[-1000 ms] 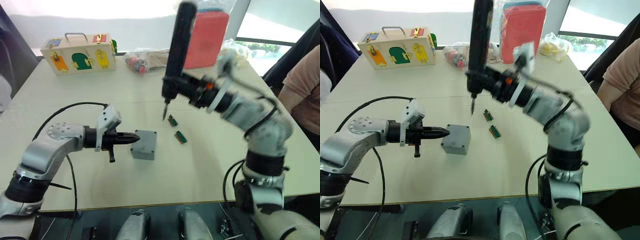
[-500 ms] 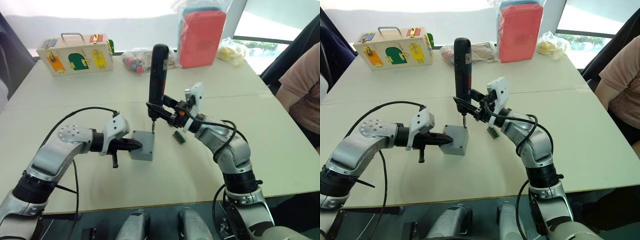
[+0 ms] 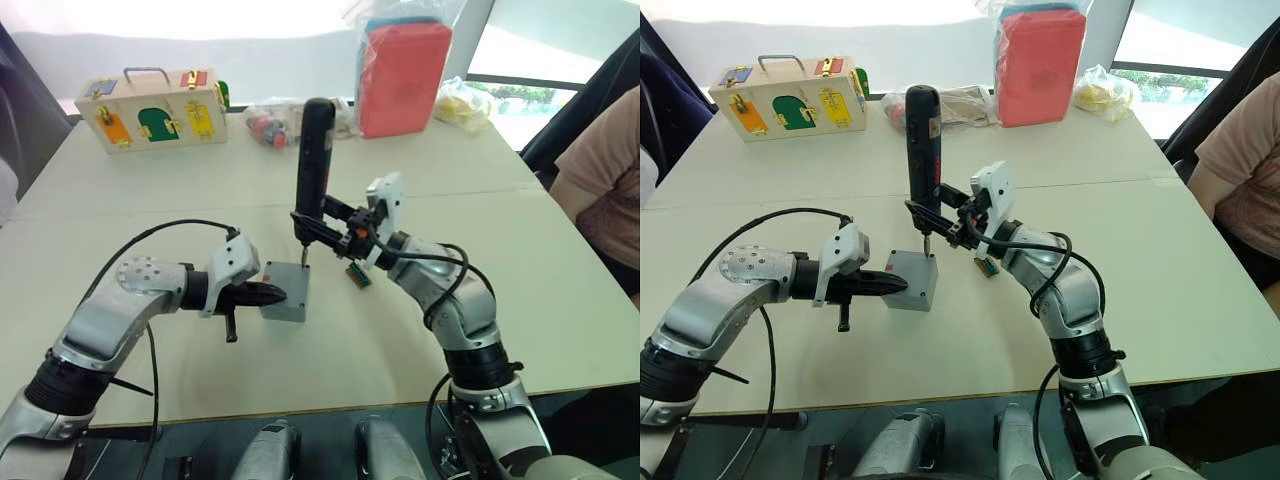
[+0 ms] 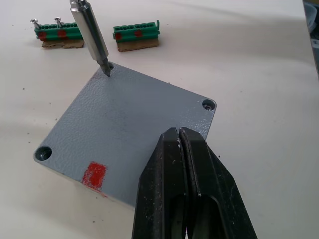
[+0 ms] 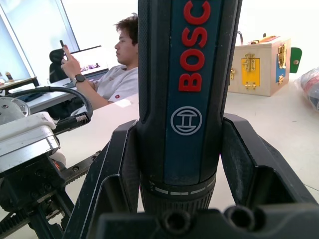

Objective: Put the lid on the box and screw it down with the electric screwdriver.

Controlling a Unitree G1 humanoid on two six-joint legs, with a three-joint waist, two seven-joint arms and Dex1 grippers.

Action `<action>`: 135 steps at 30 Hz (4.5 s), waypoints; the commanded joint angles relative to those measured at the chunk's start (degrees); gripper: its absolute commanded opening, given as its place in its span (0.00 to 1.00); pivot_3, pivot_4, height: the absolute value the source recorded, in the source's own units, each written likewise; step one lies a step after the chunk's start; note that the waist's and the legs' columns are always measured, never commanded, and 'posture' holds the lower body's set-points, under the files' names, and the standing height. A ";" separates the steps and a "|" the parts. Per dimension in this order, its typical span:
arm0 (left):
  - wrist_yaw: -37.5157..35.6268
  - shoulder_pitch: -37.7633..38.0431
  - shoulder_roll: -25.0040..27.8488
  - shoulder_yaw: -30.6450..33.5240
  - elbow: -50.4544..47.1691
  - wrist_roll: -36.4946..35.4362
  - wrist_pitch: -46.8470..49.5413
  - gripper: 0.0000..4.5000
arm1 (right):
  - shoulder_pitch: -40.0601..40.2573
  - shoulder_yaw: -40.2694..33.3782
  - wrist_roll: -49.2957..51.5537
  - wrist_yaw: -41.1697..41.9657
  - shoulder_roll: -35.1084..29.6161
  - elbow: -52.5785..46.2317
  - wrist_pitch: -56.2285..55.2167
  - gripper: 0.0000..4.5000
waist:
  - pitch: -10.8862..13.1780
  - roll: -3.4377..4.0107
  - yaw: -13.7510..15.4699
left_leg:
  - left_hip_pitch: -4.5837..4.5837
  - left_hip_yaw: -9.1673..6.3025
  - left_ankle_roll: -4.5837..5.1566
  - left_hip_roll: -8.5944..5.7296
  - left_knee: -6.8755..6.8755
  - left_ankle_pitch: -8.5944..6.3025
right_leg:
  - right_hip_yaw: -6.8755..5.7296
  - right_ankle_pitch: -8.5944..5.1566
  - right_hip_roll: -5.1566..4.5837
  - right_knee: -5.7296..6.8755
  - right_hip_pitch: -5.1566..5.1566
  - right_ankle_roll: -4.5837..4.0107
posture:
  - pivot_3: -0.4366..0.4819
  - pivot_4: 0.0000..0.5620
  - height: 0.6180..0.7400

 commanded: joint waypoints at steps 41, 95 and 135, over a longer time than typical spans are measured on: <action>1.11 4.29 -1.55 -1.31 4.10 2.81 -2.37 0.00 | 6.36 7.29 -8.38 0.54 -2.04 2.39 -1.78 0.40 | -1.41 0.18 0.11 | 1.04 -0.04 0.51 0.01 -0.23 -0.32 | -0.02 -0.04 0.00 -0.28 1.04 0.00 | 0.48 0.27 1.00; 5.10 2.89 -1.11 5.27 -14.52 -10.58 8.06 0.00 | -30.09 15.09 4.84 10.98 -39.46 36.30 61.49 0.40 | -0.61 0.64 0.07 | 0.03 0.08 0.44 -0.03 -0.65 -0.23 | -0.01 -0.02 -0.31 -0.90 0.18 -0.08 | 0.48 0.27 1.00; 18.46 9.11 -4.09 8.53 -1.67 -0.20 6.95 0.00 | -2.37 17.50 -4.31 11.29 -20.51 -11.10 27.07 0.97 | -0.59 0.01 0.23 | -0.10 -0.10 0.16 -0.10 0.01 -0.10 | -0.09 -0.02 -0.34 -0.23 0.04 -0.06 | 0.48 0.27 1.00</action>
